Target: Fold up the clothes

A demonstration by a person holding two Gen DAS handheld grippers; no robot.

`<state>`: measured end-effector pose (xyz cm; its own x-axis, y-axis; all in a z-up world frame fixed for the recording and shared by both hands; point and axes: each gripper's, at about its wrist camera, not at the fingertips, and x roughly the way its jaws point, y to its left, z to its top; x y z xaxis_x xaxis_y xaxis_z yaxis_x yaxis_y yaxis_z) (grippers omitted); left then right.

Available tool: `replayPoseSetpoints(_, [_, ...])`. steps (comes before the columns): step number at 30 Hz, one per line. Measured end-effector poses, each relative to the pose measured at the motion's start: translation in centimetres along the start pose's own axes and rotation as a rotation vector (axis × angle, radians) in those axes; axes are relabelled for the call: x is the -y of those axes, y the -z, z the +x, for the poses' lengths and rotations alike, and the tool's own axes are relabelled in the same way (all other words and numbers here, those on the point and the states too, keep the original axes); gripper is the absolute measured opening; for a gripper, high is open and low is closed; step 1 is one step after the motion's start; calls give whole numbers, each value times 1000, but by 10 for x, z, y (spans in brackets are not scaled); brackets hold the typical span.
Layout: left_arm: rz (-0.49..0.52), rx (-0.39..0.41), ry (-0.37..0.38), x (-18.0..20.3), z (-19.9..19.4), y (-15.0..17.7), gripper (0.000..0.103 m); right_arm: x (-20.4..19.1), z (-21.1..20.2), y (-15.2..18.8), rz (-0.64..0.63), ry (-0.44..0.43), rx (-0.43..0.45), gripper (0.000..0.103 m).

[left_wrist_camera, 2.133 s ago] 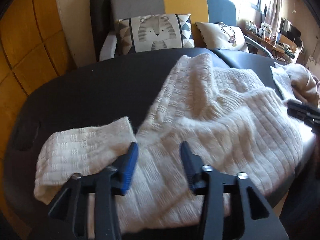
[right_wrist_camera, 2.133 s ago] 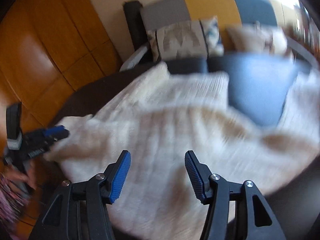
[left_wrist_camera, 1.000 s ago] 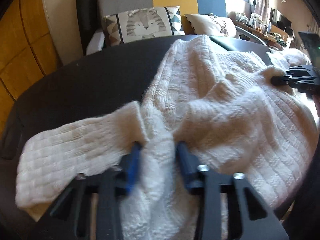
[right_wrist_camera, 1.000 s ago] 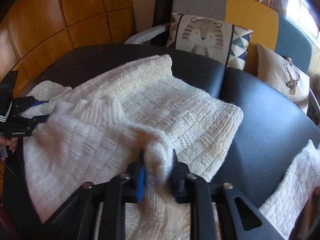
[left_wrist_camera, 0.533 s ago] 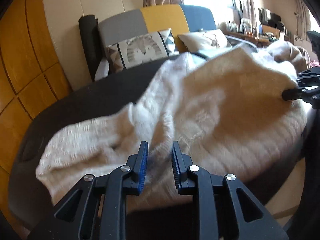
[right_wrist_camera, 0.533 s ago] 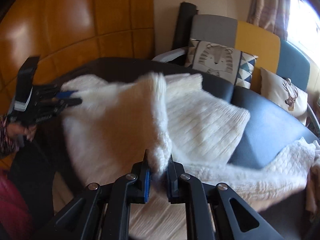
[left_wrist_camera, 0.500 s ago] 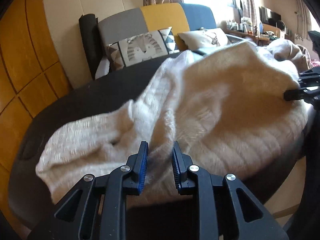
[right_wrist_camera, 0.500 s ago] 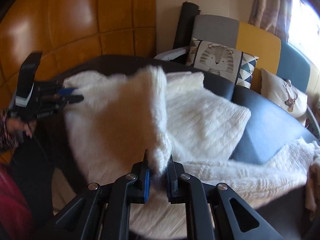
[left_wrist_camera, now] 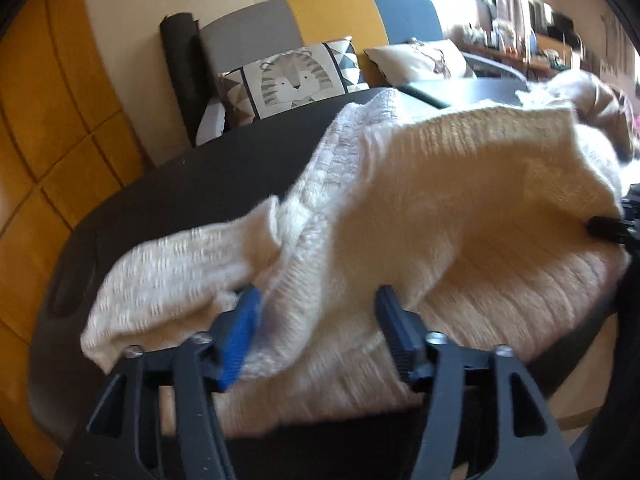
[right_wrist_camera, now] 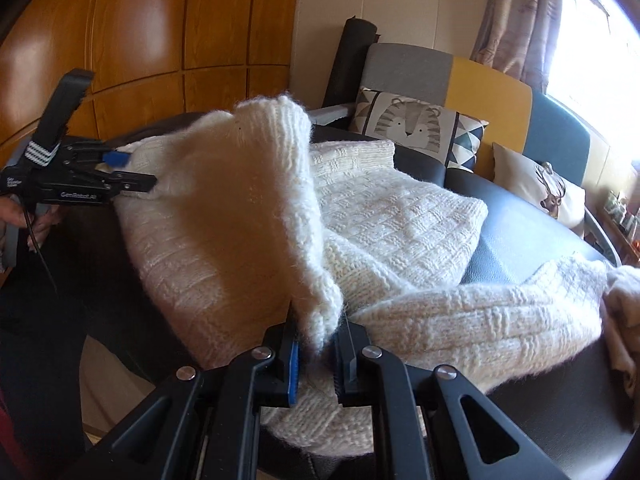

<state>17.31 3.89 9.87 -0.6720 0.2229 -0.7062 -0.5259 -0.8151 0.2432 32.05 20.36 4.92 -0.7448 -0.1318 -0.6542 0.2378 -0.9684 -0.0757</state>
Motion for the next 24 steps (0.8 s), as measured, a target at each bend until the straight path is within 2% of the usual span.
replayPoseSetpoints(4, [32, -35, -8, 2, 19, -13, 68, -1, -1, 2, 14, 0, 9, 12])
replayPoseSetpoints(6, [13, -61, 5, 2, 28, -15, 68, -2, -4, 4, 19, -2, 14, 12])
replayPoseSetpoints(7, [-6, -69, 18, 2, 30, -15, 63, -3, -5, 4, 22, -5, 17, 13])
replayPoseSetpoints(8, [-20, -70, 36, 3, 30, -14, 49, -3, -6, 5, 21, -8, 23, 13])
replayPoseSetpoints(10, [-37, -58, 66, 6, 29, -8, 36, -4, -8, 8, 13, -21, 41, 19])
replayPoseSetpoints(13, [-7, -11, 32, 16, 19, 3, 33, -12, -11, 9, -35, -5, 59, 25])
replayPoseSetpoints(16, [30, 23, -8, 24, 9, 11, 30, -23, -7, 3, -92, 29, 25, 32])
replayPoseSetpoints(18, [21, 35, -15, 22, 6, 13, 30, -25, -3, -3, -105, 47, 8, 33])
replayPoseSetpoints(20, [-2, 43, -12, 18, 3, 13, 30, -27, 1, -9, -126, 65, -2, 33])
replayPoseSetpoints(21, [-14, 47, -11, 15, 2, 13, 30, -27, 3, -12, -136, 77, -5, 29])
replayPoseSetpoints(22, [-26, 51, -10, 13, 0, 12, 30, -24, 5, -15, -126, 82, -7, 19])
replayPoseSetpoints(24, [-49, 59, -8, 8, -2, 12, 30, -12, 6, -20, -44, 66, -12, 12])
